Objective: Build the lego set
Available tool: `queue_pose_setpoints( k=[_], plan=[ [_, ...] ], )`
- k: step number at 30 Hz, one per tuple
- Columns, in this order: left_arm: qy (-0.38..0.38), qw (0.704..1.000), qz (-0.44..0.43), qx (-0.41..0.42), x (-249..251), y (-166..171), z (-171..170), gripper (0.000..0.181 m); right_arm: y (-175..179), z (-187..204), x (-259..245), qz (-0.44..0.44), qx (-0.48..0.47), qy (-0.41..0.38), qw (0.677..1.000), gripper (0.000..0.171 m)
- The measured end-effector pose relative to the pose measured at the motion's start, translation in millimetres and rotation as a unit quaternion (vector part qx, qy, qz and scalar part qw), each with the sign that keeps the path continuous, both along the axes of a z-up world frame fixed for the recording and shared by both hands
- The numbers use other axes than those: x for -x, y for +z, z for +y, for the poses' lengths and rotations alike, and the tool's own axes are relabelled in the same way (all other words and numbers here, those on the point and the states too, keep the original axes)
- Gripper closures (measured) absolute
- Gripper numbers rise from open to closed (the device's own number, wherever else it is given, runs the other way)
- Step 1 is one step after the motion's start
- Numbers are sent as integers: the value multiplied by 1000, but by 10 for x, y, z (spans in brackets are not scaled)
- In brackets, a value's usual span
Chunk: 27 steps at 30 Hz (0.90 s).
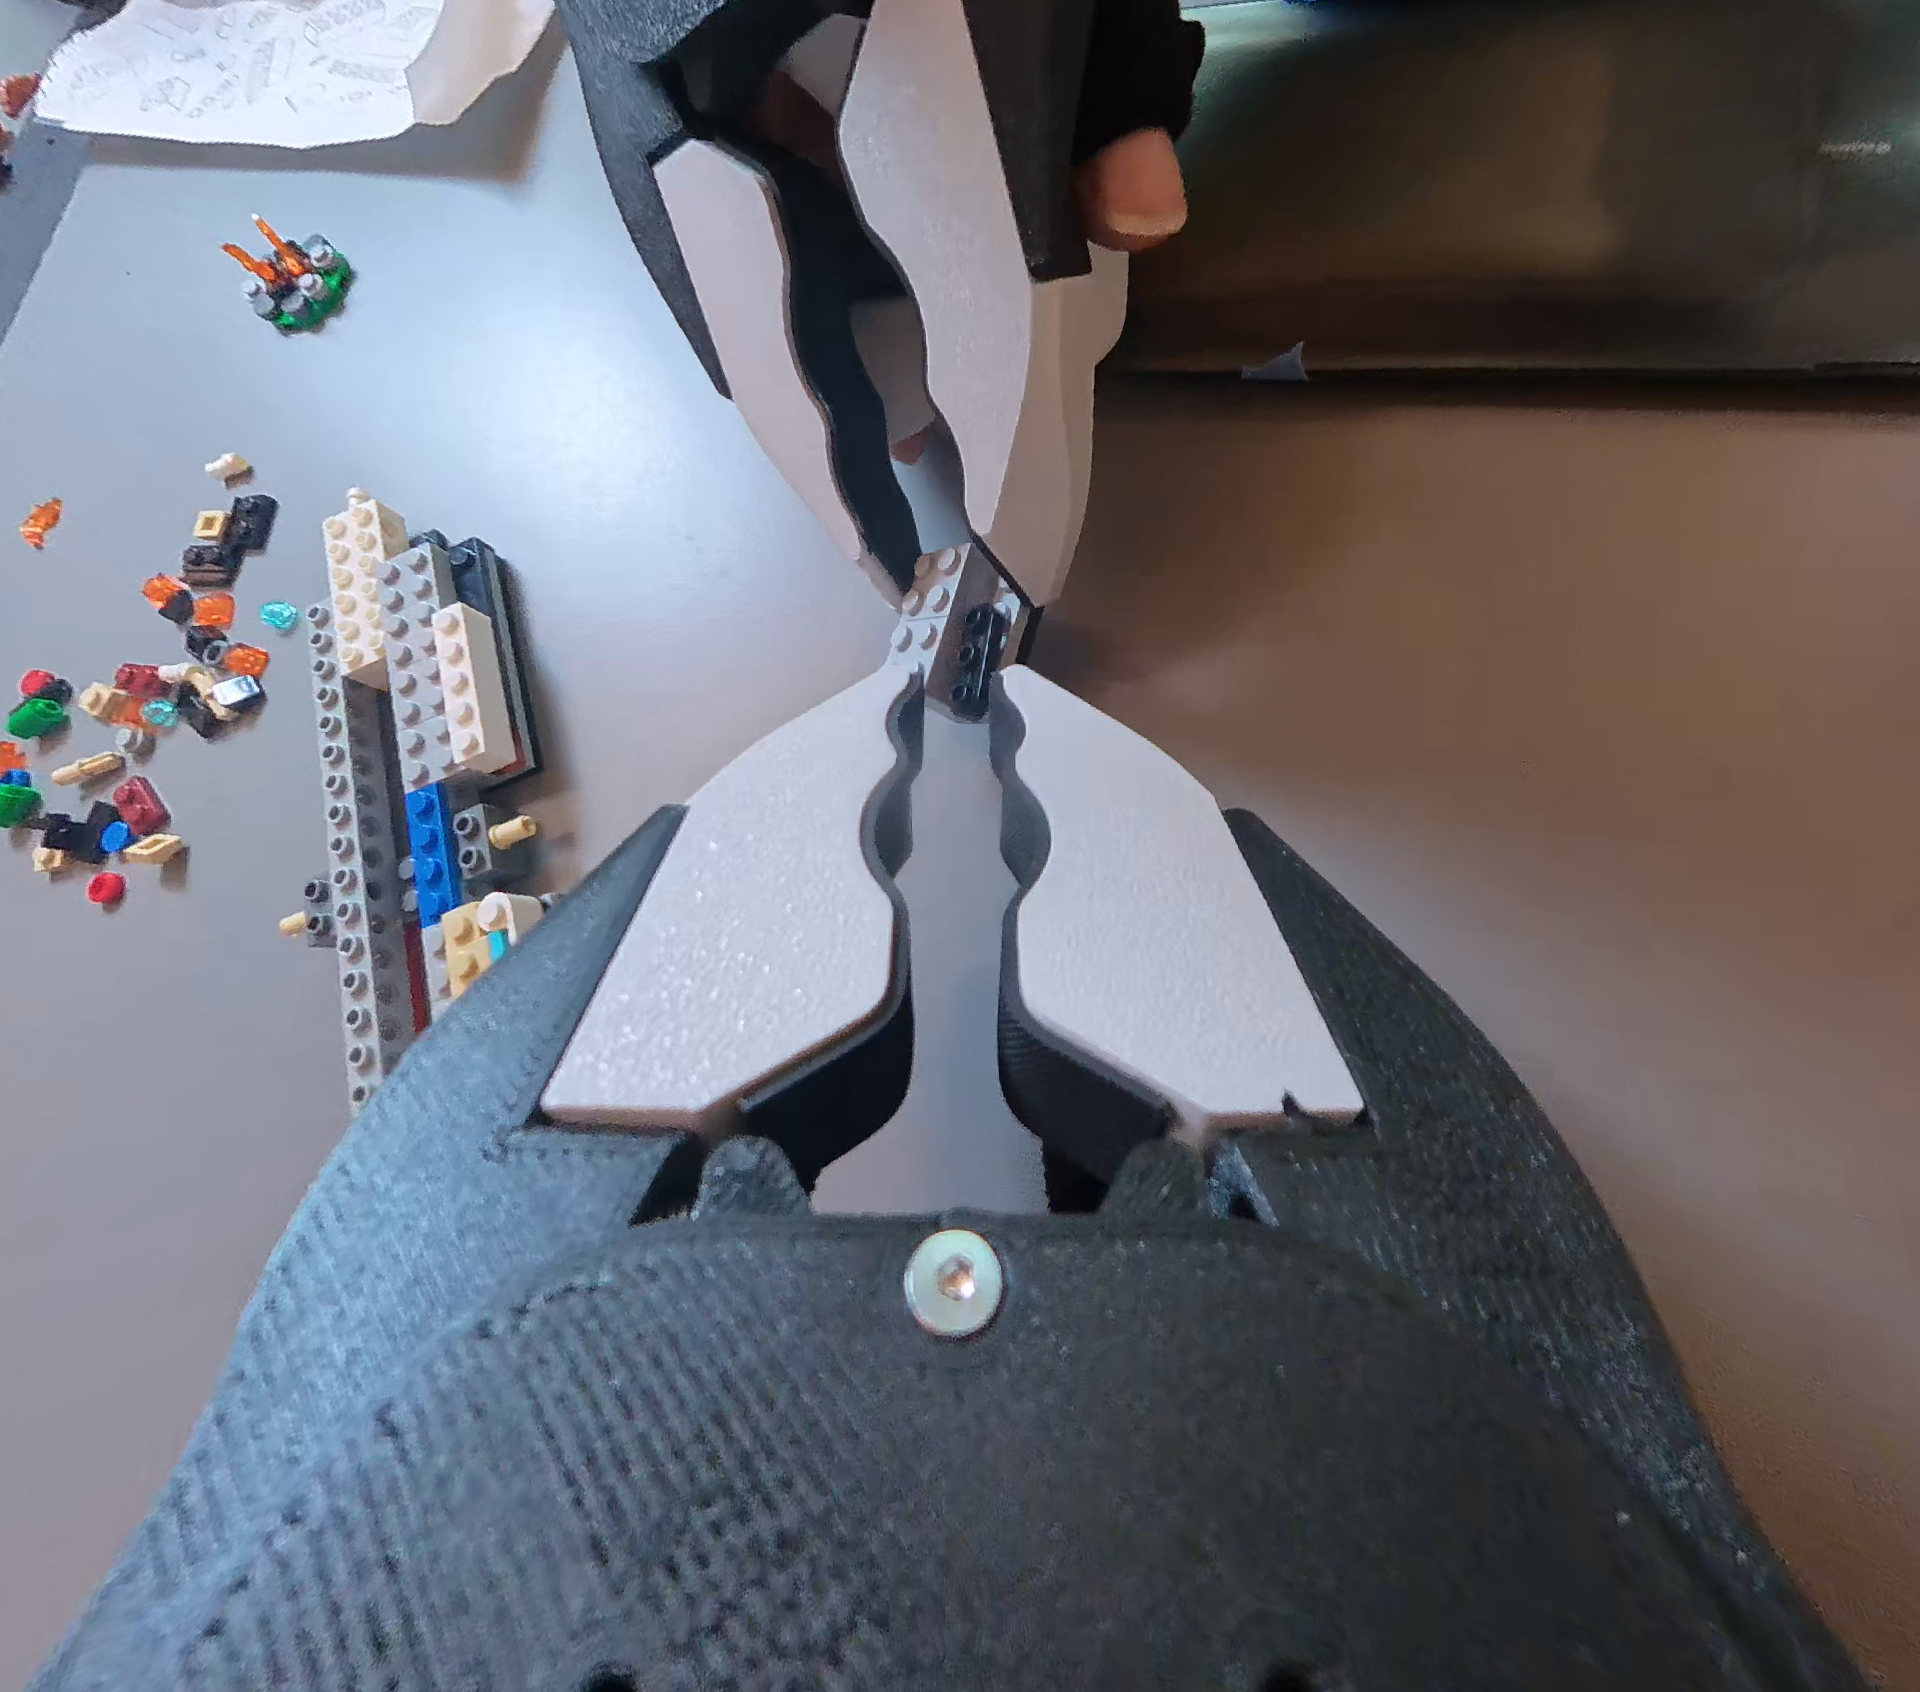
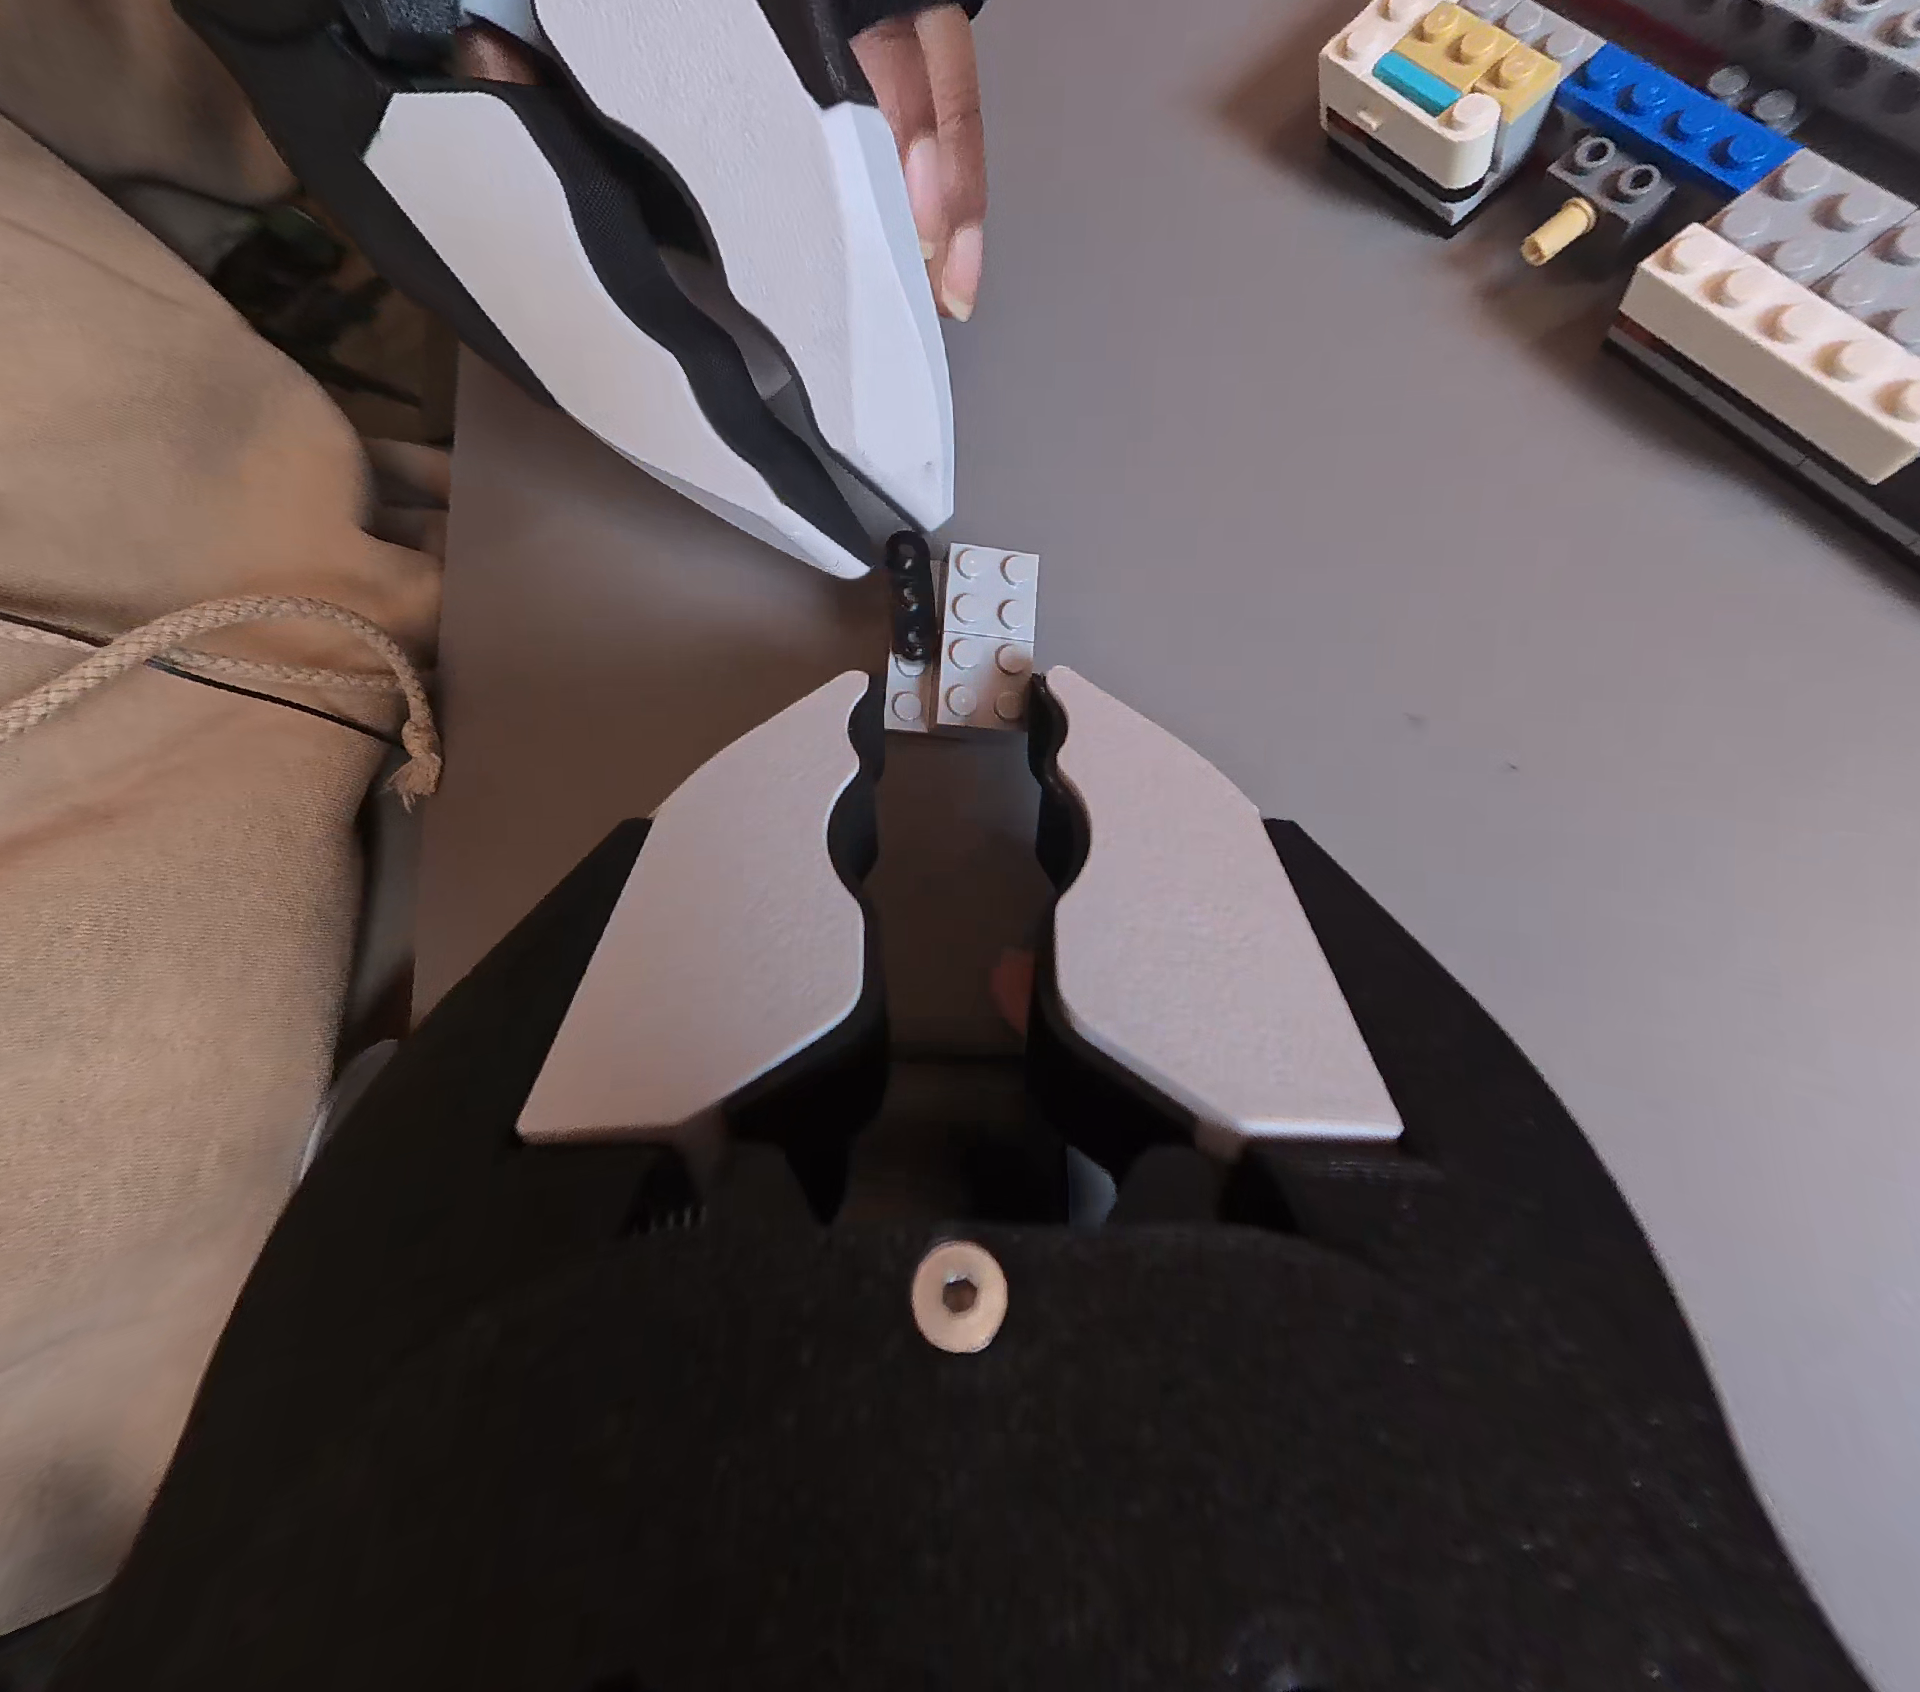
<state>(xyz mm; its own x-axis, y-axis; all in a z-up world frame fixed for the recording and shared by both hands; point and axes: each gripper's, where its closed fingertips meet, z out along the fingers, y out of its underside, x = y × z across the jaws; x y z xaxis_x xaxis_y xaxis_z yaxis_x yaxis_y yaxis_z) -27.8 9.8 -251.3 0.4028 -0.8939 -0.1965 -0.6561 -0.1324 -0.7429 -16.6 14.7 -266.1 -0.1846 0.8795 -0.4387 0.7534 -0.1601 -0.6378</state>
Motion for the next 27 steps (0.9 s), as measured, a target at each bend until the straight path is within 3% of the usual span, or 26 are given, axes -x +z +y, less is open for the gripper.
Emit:
queue_pose_setpoints(
  k=[11, 27],
  plan=[
    [-54, 991, 31, -115, -69, 126, -48, 160, 118, 6, 9, 29, 52, -2, 998, 145],
    [-68, 985, 65, -145, -84, 51, -48, 165, 187, -27, 31, 45, 71, 1, 996, 145]
  ],
)
